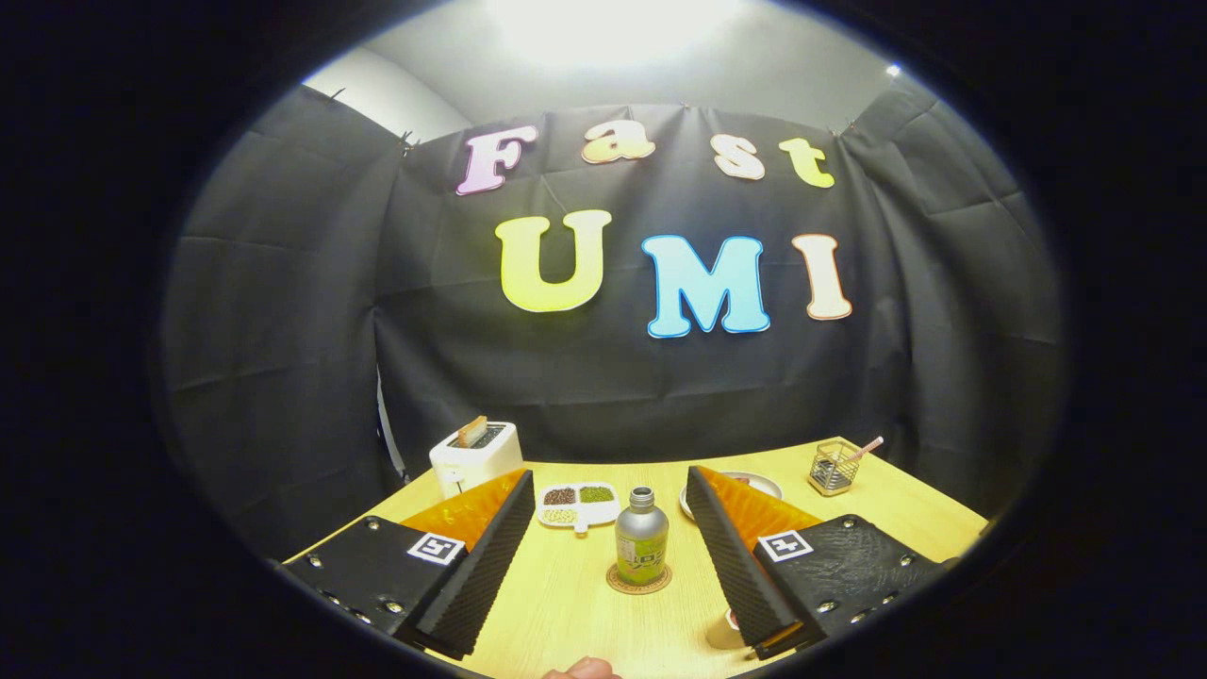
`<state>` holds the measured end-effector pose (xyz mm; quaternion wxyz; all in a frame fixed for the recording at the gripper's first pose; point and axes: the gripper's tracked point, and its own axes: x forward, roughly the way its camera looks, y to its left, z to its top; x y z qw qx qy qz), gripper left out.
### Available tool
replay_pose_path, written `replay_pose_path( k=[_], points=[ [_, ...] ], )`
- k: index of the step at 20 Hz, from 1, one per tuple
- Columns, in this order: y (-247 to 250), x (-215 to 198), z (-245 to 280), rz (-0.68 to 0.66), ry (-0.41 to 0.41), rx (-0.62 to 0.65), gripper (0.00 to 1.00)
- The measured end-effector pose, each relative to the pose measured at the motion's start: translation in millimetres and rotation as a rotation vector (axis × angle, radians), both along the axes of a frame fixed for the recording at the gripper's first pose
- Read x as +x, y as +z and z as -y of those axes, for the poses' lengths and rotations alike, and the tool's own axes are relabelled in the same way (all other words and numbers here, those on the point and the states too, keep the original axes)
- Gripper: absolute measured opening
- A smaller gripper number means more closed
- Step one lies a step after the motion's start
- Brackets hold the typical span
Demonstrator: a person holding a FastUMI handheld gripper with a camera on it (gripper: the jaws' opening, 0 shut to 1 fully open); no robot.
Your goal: Take the bottle from table, then pour the juice into the cup, finally place the bottle on the coaster
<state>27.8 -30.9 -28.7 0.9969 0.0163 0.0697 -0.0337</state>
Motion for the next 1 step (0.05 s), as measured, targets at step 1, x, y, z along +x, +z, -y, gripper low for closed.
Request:
replay_pose_path(
  k=[1],
  points=[
    [1.5, -1.8, -1.6, 0.002, 0.003, 0.001, 0.98]
  ],
)
